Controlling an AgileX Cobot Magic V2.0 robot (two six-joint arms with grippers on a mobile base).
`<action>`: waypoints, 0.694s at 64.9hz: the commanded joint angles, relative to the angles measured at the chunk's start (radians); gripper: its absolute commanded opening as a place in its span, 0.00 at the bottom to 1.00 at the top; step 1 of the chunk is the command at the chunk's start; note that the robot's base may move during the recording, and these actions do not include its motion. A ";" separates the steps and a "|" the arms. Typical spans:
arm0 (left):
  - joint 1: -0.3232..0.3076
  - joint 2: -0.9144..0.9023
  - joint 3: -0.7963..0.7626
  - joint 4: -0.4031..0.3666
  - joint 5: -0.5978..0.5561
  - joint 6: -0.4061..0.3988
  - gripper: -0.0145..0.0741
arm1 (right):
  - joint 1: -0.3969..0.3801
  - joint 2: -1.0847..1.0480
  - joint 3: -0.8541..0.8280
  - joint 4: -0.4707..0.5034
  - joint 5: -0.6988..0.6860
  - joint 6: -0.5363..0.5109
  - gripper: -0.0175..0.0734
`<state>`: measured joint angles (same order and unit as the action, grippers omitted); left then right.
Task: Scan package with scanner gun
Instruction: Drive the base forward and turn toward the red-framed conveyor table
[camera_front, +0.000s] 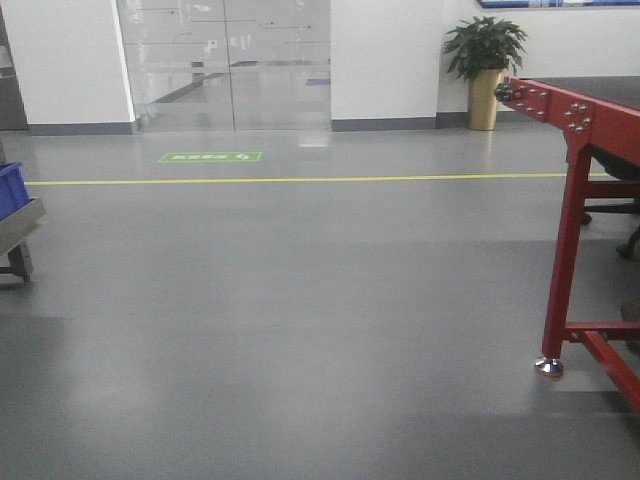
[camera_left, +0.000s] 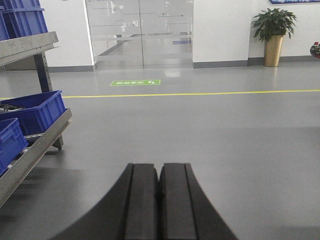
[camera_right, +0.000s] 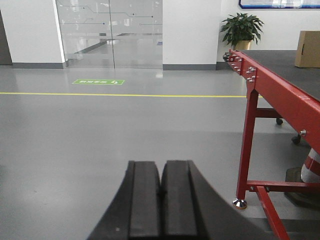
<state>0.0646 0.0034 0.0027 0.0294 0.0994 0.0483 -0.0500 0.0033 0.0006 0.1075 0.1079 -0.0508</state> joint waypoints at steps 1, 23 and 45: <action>-0.001 -0.003 -0.003 0.001 -0.020 -0.007 0.04 | 0.000 -0.003 -0.001 -0.003 -0.019 -0.001 0.03; -0.001 -0.003 -0.003 0.001 -0.020 -0.007 0.04 | 0.000 -0.003 -0.001 -0.003 -0.019 -0.001 0.03; -0.001 -0.003 -0.003 0.001 -0.020 -0.007 0.04 | 0.000 -0.003 -0.001 -0.003 -0.019 -0.001 0.03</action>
<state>0.0646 0.0034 0.0027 0.0294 0.0994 0.0483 -0.0500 0.0033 0.0006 0.1075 0.1079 -0.0508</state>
